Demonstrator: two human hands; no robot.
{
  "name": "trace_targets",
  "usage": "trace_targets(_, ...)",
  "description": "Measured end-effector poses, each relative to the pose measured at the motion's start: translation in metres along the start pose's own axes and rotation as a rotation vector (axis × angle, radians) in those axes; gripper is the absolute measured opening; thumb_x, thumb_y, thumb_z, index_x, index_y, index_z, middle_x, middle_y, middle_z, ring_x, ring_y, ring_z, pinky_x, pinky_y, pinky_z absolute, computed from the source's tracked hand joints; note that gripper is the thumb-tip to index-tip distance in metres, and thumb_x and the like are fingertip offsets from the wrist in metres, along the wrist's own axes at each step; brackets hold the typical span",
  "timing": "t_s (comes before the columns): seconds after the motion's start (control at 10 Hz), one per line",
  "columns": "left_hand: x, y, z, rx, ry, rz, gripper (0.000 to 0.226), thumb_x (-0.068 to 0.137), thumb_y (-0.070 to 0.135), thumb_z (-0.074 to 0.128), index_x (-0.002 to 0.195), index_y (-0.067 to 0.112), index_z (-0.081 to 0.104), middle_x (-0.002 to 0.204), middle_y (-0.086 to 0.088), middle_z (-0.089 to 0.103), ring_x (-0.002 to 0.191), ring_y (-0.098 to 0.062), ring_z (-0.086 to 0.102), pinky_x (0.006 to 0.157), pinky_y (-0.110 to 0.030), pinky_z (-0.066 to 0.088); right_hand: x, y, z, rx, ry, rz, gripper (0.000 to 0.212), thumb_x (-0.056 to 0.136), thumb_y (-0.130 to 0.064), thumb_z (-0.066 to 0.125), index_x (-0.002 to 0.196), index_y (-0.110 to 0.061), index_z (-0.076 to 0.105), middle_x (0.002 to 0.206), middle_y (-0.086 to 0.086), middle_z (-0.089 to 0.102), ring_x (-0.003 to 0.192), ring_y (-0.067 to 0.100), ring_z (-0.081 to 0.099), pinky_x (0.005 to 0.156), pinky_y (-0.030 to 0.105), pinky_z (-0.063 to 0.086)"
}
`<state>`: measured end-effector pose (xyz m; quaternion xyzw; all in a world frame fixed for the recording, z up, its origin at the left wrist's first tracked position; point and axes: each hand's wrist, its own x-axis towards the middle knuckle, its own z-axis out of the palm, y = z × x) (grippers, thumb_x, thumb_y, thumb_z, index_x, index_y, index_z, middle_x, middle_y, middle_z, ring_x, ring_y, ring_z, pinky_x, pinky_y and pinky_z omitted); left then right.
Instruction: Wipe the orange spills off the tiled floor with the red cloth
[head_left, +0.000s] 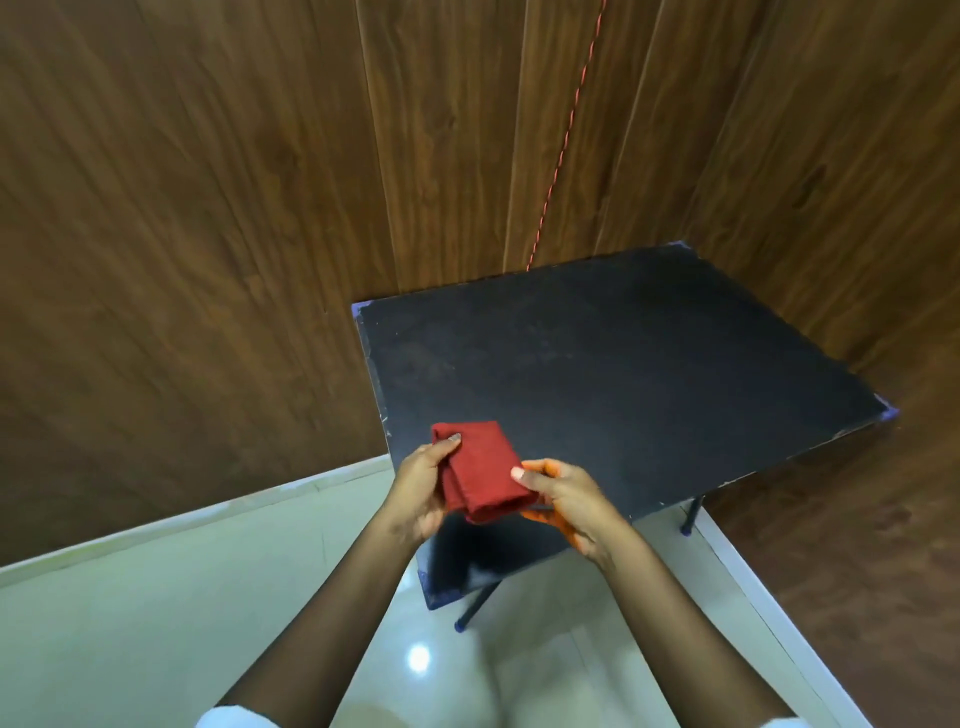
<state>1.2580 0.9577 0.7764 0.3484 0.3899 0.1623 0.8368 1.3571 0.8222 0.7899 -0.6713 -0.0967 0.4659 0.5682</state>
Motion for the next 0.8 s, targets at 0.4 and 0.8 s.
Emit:
trace_targets(0.4, 0.028, -0.07, -0.042, 1.255, 0.237, 0.457, 0.047, 0.096, 0.012, 0.038, 0.142, 0.008, 0.033, 0.151, -0.01, 0.027, 0.14, -0.025, 0.021, 0.113, -0.034, 0.014, 0.05, 0.099, 0.007, -1.078, 0.386, -0.434, 0.033, 0.088, -0.028, 0.06, 0.117, -0.012, 0.059, 0.111, 0.004, 0.059, 0.107, 0.026, 0.052, 0.087, 0.037, 0.046)
trace_targets(0.8, 0.013, -0.062, -0.052, 1.848, -0.036, 0.288, 0.051, 0.101, 0.037, 0.026, 0.149, 0.024, 0.014, 0.158, 0.004, -0.002, 0.143, -0.02, -0.011, 0.112, -0.047, -0.007, 0.04, 0.088, -0.005, -1.064, 0.107, -0.467, 0.036, 0.095, -0.019, 0.045, 0.13, -0.023, 0.055, 0.134, -0.005, 0.051, 0.125, 0.017, 0.035, 0.105, 0.03, 0.03)
